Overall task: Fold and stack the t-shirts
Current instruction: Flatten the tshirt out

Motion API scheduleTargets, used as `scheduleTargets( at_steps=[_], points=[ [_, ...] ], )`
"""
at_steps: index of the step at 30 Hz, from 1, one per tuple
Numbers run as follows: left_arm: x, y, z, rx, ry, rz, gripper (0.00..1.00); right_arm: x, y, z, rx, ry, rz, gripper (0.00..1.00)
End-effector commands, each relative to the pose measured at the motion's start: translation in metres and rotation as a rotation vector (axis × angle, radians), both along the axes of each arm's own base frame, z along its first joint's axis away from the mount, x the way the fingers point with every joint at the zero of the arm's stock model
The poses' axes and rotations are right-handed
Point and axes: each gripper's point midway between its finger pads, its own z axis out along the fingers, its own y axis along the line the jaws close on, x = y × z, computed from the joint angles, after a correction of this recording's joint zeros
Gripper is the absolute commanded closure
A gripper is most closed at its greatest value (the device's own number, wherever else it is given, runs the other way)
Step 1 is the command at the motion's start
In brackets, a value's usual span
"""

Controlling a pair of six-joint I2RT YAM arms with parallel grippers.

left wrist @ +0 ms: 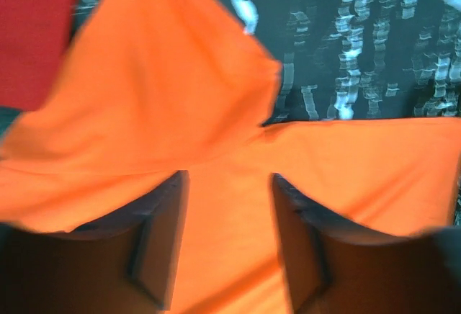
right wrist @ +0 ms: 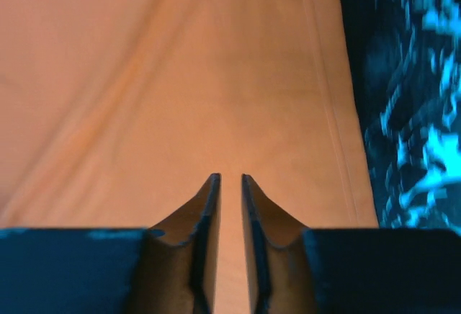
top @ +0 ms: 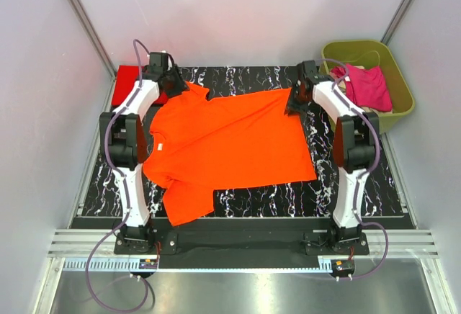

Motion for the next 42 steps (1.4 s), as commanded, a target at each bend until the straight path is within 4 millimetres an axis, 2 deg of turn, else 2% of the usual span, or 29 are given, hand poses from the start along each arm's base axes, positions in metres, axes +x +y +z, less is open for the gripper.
scheduleTargets(
  at_steps=[1, 2, 3, 4, 7, 10, 14, 19, 24, 27, 30, 31, 33, 34, 35, 36, 37, 38, 39, 40, 41, 42],
  points=[
    [-0.009, 0.007, -0.039, 0.038, 0.089, -0.02, 0.6, 0.06, 0.002, 0.008, -0.012, -0.123, -0.096, 0.78],
    [-0.004, 0.007, -0.038, 0.014, 0.089, -0.001, 0.6, 0.069, 0.004, 0.006, -0.009, -0.13, -0.102, 0.8],
    [0.0, 0.006, -0.041, 0.001, 0.094, 0.009, 0.59, 0.076, 0.002, -0.008, -0.019, -0.117, -0.113, 0.83],
    [0.002, 0.008, -0.044, -0.007, 0.103, 0.027, 0.59, 0.089, 0.005, 0.003, -0.013, -0.156, -0.115, 0.87],
    [0.007, 0.008, -0.055, -0.067, 0.142, 0.088, 0.59, 0.108, 0.0, -0.003, -0.049, -0.184, -0.135, 0.88],
    [0.015, -0.002, -0.078, -0.143, 0.191, 0.107, 0.58, 0.121, 0.001, -0.011, -0.056, -0.195, -0.136, 0.88],
    [0.027, -0.017, -0.096, -0.239, 0.232, 0.113, 0.57, 0.128, -0.005, -0.018, -0.067, -0.195, -0.161, 0.88],
    [0.051, -0.031, -0.109, -0.314, 0.23, 0.116, 0.57, 0.125, -0.017, -0.023, -0.071, -0.178, -0.185, 0.88],
    [0.084, -0.038, -0.108, -0.36, 0.166, 0.133, 0.57, 0.114, -0.033, -0.02, -0.07, -0.158, -0.179, 0.89],
    [0.101, -0.039, -0.1, -0.391, 0.11, 0.123, 0.57, 0.1, -0.032, -0.011, -0.05, -0.142, -0.151, 0.88],
    [0.104, -0.041, -0.075, -0.386, 0.053, 0.094, 0.52, 0.077, -0.026, 0.001, -0.022, -0.104, -0.122, 0.84],
    [0.1, -0.039, -0.053, -0.37, 0.028, 0.086, 0.5, 0.069, -0.025, 0.004, -0.017, -0.091, -0.118, 0.82],
    [0.092, -0.032, -0.03, -0.305, -0.013, 0.07, 0.42, 0.043, -0.023, 0.015, 0.003, -0.057, -0.091, 0.76],
    [0.079, -0.029, -0.003, -0.289, -0.034, 0.066, 0.37, 0.033, -0.025, 0.018, -0.005, -0.046, -0.094, 0.71],
    [0.07, -0.03, 0.01, -0.257, -0.055, 0.042, 0.34, 0.02, -0.029, 0.021, -0.013, -0.026, -0.096, 0.6],
    [0.061, -0.029, 0.022, -0.234, -0.063, 0.033, 0.3, 0.001, -0.03, 0.028, -0.015, -0.015, -0.086, 0.57],
    [0.041, -0.025, 0.044, -0.201, -0.077, 0.035, 0.29, -0.009, -0.03, 0.031, -0.016, -0.011, -0.077, 0.52],
    [0.027, -0.027, 0.051, -0.154, -0.084, 0.001, 0.28, -0.023, -0.033, 0.033, -0.021, 0.01, -0.074, 0.48],
    [0.011, -0.022, 0.086, -0.122, -0.134, 0.002, 0.27, -0.042, -0.034, 0.038, -0.017, 0.022, -0.064, 0.42],
    [-0.016, -0.021, 0.069, -0.076, -0.063, -0.018, 0.27, -0.053, -0.033, 0.041, -0.011, 0.028, -0.054, 0.4],
    [-0.034, -0.02, 0.072, -0.053, -0.051, -0.022, 0.27, -0.064, -0.035, 0.044, -0.009, 0.032, -0.047, 0.38],
    [-0.052, -0.018, 0.072, -0.029, -0.033, -0.023, 0.27, -0.084, -0.033, 0.048, 0.011, 0.037, -0.035, 0.35]
  ],
)
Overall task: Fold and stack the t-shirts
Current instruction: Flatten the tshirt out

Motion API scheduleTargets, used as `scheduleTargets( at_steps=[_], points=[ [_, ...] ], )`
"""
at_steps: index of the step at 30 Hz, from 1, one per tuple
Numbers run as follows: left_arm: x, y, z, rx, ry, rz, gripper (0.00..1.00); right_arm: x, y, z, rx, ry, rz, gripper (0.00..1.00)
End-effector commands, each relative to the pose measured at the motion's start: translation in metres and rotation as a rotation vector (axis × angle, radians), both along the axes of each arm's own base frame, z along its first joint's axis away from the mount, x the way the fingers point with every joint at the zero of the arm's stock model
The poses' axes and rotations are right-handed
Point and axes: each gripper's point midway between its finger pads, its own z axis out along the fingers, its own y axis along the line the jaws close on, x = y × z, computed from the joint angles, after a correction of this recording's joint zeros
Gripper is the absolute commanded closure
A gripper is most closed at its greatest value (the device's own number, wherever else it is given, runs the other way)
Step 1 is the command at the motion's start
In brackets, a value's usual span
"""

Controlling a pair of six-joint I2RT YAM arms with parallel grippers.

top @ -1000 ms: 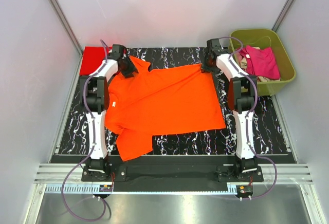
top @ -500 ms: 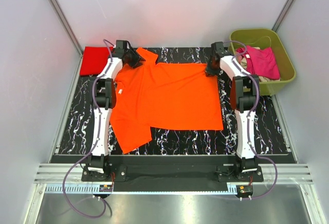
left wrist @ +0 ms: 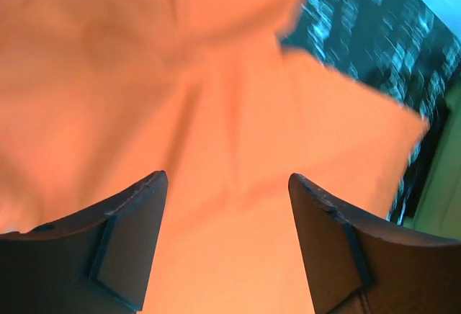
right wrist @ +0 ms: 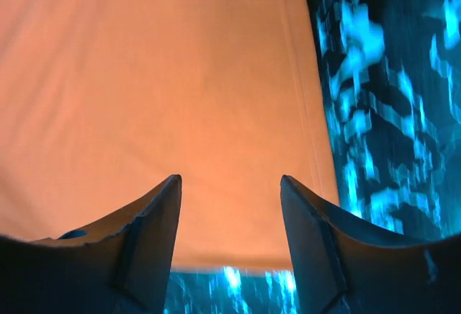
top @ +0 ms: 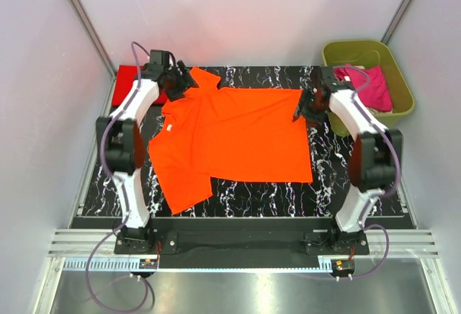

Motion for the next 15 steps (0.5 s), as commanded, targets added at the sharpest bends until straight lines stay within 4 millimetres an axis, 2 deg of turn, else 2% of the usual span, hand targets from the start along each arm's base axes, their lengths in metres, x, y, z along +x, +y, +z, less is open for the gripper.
scheduleTargets(
  at_steps=[1, 3, 4, 6, 7, 8, 9, 10, 12, 13, 15],
  points=[
    [-0.078, 0.015, 0.064, 0.185, -0.074, -0.035, 0.27, -0.051, 0.007, 0.024, 0.051, 0.009, 0.059, 0.35],
    [-0.122, 0.026, 0.054, 0.239, -0.013, -0.006, 0.28, -0.079, 0.015, 0.024, 0.11, 0.042, 0.082, 0.34],
    [-0.169, 0.039, 0.039, 0.282, 0.069, 0.047, 0.31, -0.087, 0.017, 0.024, 0.128, 0.051, 0.08, 0.35],
    [-0.218, 0.047, 0.019, 0.289, 0.162, 0.071, 0.32, -0.109, 0.023, 0.025, 0.172, 0.07, 0.072, 0.35],
    [-0.263, 0.054, -0.002, 0.305, 0.263, 0.073, 0.33, -0.115, 0.025, 0.025, 0.187, 0.077, 0.071, 0.35],
    [-0.285, 0.052, -0.012, 0.296, 0.314, 0.085, 0.34, -0.121, 0.03, 0.027, 0.211, 0.078, 0.078, 0.34],
    [-0.305, 0.055, -0.013, 0.298, 0.325, 0.102, 0.34, -0.13, 0.031, 0.027, 0.219, 0.08, 0.082, 0.35],
    [-0.338, 0.058, -0.034, 0.32, 0.419, 0.092, 0.34, -0.134, 0.032, 0.028, 0.226, 0.079, 0.087, 0.35],
    [-0.359, 0.054, -0.039, 0.266, 0.41, 0.135, 0.34, -0.145, 0.036, 0.028, 0.248, 0.083, 0.096, 0.34],
    [-0.378, 0.054, -0.054, 0.249, 0.461, 0.161, 0.33, -0.149, 0.036, 0.027, 0.253, 0.087, 0.096, 0.34],
    [-0.397, 0.053, -0.066, 0.217, 0.493, 0.186, 0.33, -0.159, 0.039, 0.026, 0.275, 0.098, 0.093, 0.33]
  ],
)
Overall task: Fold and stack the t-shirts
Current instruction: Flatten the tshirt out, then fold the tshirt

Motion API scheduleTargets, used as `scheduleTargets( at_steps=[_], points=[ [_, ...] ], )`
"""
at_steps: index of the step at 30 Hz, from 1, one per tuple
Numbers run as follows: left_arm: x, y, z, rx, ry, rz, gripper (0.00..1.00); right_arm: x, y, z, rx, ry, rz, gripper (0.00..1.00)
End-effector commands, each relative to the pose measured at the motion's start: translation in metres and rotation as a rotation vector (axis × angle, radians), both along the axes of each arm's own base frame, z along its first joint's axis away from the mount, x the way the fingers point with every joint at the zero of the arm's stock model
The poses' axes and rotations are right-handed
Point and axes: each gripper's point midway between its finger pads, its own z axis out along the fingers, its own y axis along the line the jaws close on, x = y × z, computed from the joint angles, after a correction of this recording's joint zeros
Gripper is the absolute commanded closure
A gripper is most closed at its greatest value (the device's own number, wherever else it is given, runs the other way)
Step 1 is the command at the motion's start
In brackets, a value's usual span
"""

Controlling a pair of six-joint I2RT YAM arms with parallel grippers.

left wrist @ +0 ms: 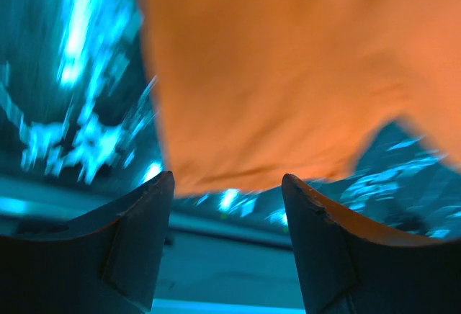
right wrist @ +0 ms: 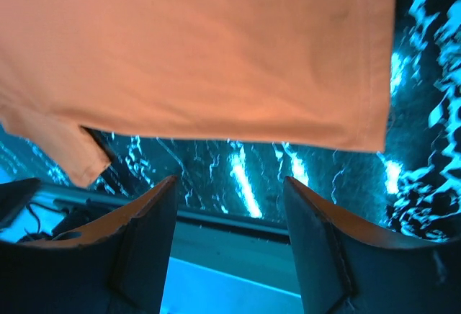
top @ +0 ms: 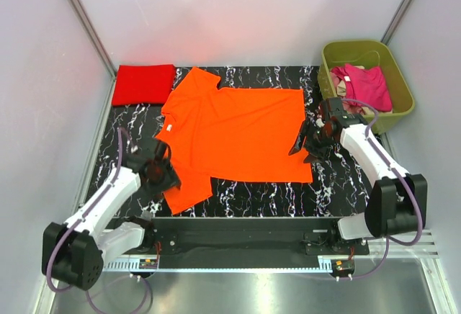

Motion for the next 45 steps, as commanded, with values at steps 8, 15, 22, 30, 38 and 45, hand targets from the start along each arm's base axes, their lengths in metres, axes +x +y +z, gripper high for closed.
scheduleTargets(
  at_steps=[8, 15, 22, 30, 38, 45],
  points=[
    [-0.038, -0.016, -0.041, -0.149, 0.054, 0.193, 0.33, -0.033, 0.013, 0.009, 0.101, -0.009, 0.007, 0.32],
    [-0.034, -0.014, -0.06, -0.121, 0.086, 0.223, 0.47, -0.041, 0.003, 0.0, 0.058, 0.005, -0.087, 0.32],
    [-0.034, -0.011, -0.053, -0.125, 0.04, 0.193, 1.0, -0.046, -0.022, -0.034, 0.011, 0.1, -0.343, 0.29],
    [-0.033, -0.011, -0.016, -0.148, -0.045, 0.139, 1.0, -0.041, -0.063, -0.076, 0.007, 0.146, -0.61, 0.41],
    [-0.025, -0.012, 0.009, -0.139, -0.085, 0.074, 1.0, -0.042, -0.057, -0.102, 0.04, 0.222, -0.637, 0.47],
    [-0.026, -0.009, 0.021, -0.124, -0.095, 0.06, 1.0, -0.047, -0.063, -0.117, -0.006, 0.265, -0.666, 0.86]
  ],
)
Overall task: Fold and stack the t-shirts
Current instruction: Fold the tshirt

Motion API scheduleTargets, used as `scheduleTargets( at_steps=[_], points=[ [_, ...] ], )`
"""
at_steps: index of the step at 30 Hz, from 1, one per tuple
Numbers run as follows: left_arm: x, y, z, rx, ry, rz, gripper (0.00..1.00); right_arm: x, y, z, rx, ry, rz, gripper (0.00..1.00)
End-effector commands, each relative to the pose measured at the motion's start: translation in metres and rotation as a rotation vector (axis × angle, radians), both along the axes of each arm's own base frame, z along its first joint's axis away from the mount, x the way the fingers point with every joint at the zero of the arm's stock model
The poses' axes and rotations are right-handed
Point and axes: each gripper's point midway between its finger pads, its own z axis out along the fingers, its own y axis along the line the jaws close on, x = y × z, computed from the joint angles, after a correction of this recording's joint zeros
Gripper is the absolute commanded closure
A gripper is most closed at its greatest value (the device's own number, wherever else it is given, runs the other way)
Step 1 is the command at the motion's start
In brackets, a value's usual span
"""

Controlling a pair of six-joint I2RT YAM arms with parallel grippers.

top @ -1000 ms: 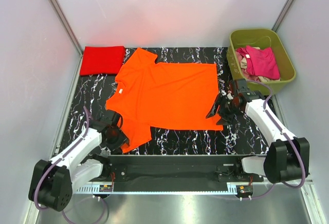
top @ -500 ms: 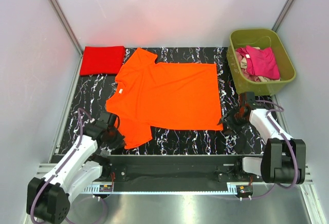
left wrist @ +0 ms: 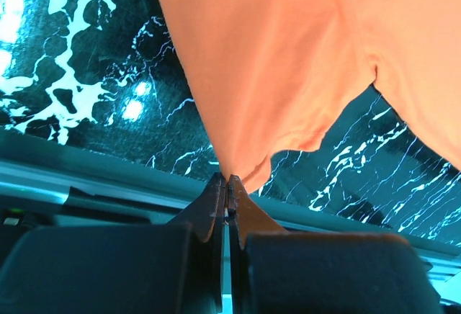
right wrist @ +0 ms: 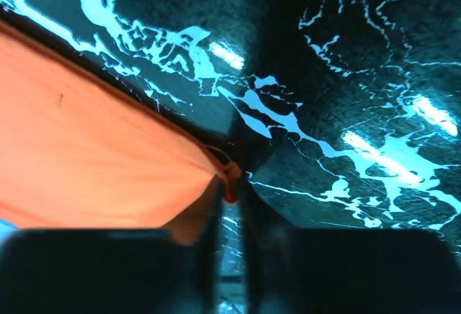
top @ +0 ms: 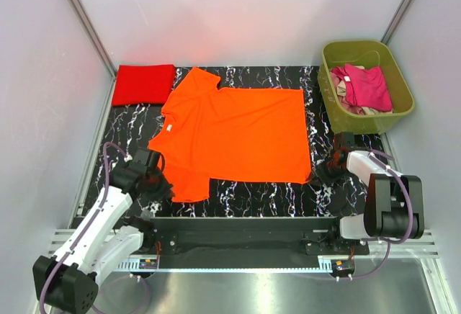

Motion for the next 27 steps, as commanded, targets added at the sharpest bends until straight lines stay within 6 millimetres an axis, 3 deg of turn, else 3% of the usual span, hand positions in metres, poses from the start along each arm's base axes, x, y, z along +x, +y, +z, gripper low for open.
scheduleTargets(
  at_steps=[1, 2, 4, 8, 13, 19, 23, 24, 26, 27],
  points=[
    [0.0, 0.002, 0.016, 0.009, -0.03, -0.027, 1.0, -0.006, -0.008, -0.012, -0.048, 0.044, -0.019, 0.9],
    [-0.002, 0.002, 0.018, 0.005, -0.033, -0.028, 1.0, -0.005, -0.008, -0.008, -0.047, 0.029, -0.005, 0.96],
    [-0.011, 0.003, 0.018, 0.002, -0.013, -0.026, 1.0, -0.015, -0.01, -0.001, -0.063, 0.064, -0.003, 0.96],
    [-0.025, 0.003, 0.014, -0.022, -0.001, -0.021, 1.0, -0.015, -0.022, 0.017, -0.132, 0.023, 0.003, 1.0],
    [-0.033, -0.002, 0.014, -0.064, 0.012, -0.022, 1.0, -0.035, -0.015, 0.016, -0.098, 0.082, 0.028, 1.0],
    [-0.033, -0.005, 0.02, -0.08, -0.002, -0.039, 1.0, -0.035, -0.02, 0.021, -0.131, 0.057, 0.078, 1.0],
    [-0.011, -0.006, 0.034, -0.043, -0.038, -0.079, 1.0, -0.019, -0.028, 0.027, -0.173, 0.03, 0.152, 1.0],
    [0.005, -0.008, 0.049, -0.04, -0.097, -0.087, 1.0, -0.014, -0.029, 0.029, -0.183, 0.021, 0.166, 1.0],
    [0.025, -0.01, 0.055, -0.004, -0.105, -0.115, 1.0, 0.002, -0.032, 0.035, -0.198, -0.004, 0.212, 1.0],
    [0.046, -0.01, 0.072, 0.013, -0.167, -0.112, 1.0, 0.007, -0.034, 0.036, -0.204, -0.009, 0.223, 1.0]
  ],
)
